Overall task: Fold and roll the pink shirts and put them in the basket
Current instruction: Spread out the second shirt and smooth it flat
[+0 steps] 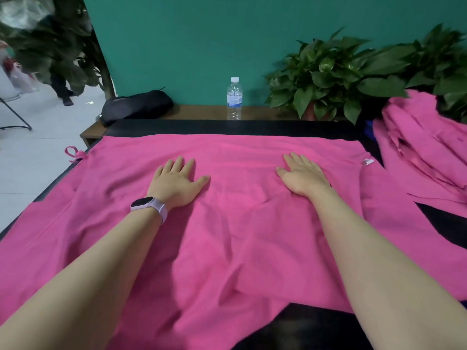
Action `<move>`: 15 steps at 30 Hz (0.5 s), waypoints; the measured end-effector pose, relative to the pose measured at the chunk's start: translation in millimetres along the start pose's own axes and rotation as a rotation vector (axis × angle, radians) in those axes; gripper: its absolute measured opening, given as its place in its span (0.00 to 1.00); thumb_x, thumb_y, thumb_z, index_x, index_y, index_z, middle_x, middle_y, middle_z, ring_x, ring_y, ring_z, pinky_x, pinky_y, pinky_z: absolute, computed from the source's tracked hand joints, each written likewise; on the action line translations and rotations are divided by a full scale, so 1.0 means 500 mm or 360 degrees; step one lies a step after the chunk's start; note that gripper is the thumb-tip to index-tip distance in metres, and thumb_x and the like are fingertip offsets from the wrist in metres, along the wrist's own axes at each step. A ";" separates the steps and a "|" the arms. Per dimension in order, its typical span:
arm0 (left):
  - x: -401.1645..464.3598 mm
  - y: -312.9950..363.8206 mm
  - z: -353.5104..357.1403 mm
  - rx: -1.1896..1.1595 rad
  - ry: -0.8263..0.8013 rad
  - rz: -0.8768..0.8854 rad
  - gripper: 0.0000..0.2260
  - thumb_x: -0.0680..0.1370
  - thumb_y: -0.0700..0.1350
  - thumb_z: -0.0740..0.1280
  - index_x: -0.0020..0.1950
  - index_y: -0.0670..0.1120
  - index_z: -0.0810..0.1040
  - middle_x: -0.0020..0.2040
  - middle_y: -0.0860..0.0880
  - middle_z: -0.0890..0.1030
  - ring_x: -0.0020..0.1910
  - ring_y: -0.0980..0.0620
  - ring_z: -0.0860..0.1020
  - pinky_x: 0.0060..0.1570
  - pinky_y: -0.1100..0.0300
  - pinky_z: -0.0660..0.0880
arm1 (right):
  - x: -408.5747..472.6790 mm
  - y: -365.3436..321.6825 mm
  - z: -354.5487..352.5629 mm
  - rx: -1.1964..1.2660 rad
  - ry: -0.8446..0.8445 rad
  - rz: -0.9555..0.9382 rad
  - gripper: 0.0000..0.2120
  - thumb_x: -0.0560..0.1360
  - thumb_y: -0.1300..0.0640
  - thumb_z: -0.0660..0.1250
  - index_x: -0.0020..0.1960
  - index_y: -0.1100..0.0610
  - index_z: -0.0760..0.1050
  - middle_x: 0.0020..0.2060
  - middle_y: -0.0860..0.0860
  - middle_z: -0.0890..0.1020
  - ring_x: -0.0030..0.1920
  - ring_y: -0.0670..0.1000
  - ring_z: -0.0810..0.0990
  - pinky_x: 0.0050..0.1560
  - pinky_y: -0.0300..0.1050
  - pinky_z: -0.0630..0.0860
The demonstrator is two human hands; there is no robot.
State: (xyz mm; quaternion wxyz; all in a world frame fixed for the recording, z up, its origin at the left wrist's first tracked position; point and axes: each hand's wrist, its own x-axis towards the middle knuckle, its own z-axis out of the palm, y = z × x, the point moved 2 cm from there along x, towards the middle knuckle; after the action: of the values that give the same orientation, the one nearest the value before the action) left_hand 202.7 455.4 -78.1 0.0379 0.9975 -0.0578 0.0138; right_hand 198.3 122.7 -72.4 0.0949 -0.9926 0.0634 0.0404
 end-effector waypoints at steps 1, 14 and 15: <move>0.016 -0.002 0.001 0.0001 0.0008 0.0007 0.37 0.77 0.73 0.46 0.81 0.55 0.53 0.82 0.48 0.53 0.80 0.45 0.52 0.78 0.47 0.49 | 0.016 0.000 -0.002 -0.0010 0.0000 -0.0009 0.32 0.82 0.37 0.45 0.83 0.46 0.46 0.82 0.44 0.47 0.81 0.48 0.45 0.80 0.51 0.42; 0.140 -0.008 0.001 -0.0050 0.0063 0.0070 0.39 0.73 0.74 0.44 0.79 0.54 0.59 0.80 0.48 0.59 0.78 0.45 0.57 0.77 0.47 0.53 | 0.148 -0.005 -0.015 0.0028 0.0144 -0.0064 0.32 0.82 0.37 0.49 0.83 0.47 0.51 0.82 0.45 0.52 0.81 0.49 0.50 0.80 0.52 0.48; 0.136 -0.006 -0.002 -0.0068 0.0102 0.0077 0.35 0.76 0.71 0.47 0.77 0.53 0.63 0.78 0.47 0.63 0.77 0.45 0.61 0.76 0.48 0.56 | 0.143 -0.006 -0.016 0.0067 0.0201 -0.0068 0.31 0.82 0.38 0.51 0.82 0.48 0.55 0.81 0.47 0.56 0.81 0.51 0.54 0.80 0.53 0.52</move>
State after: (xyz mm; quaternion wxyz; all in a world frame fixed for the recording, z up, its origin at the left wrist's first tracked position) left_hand 270.6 450.6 -75.0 0.0605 0.9939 -0.0808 0.0455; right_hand 269.9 115.8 -70.7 0.1123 -0.9921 0.0488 -0.0258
